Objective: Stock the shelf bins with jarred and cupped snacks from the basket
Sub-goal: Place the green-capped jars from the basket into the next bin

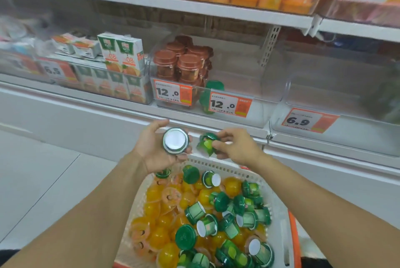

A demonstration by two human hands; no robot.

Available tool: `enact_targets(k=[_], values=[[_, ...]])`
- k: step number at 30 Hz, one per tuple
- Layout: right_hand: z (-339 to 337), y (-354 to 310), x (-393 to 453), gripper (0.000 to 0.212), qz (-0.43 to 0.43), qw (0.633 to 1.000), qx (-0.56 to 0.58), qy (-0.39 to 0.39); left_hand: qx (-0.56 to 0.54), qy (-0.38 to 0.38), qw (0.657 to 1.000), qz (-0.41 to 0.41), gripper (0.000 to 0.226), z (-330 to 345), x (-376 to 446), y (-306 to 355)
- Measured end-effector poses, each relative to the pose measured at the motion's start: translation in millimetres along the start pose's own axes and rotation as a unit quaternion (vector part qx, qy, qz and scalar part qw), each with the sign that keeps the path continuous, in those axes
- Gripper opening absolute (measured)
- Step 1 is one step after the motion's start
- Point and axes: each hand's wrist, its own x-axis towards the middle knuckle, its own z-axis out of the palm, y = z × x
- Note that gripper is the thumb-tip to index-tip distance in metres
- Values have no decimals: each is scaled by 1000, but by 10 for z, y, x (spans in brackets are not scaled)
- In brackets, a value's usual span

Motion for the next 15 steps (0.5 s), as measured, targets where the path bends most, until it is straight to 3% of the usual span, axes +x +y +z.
enact_targets(k=[4,8,10,11,15], values=[[-134,-788,-165,16,-100,995,-1,13,227,-13,974,-9,46,584,-288,646],[-341,-1089,-380,19,-168,984,-1,58,475,-10,877,-71,49,1021,-581,995],[-434,-1104,-467,17,-189,979,23,78,536,5,839,-91,51,1106,-634,945],[-466,-1087,-489,16,-195,977,34,84,538,4,838,-87,52,1124,-627,878],[-476,-1035,-516,16,-201,972,65,107,407,-51,912,-4,41,1117,-484,626]])
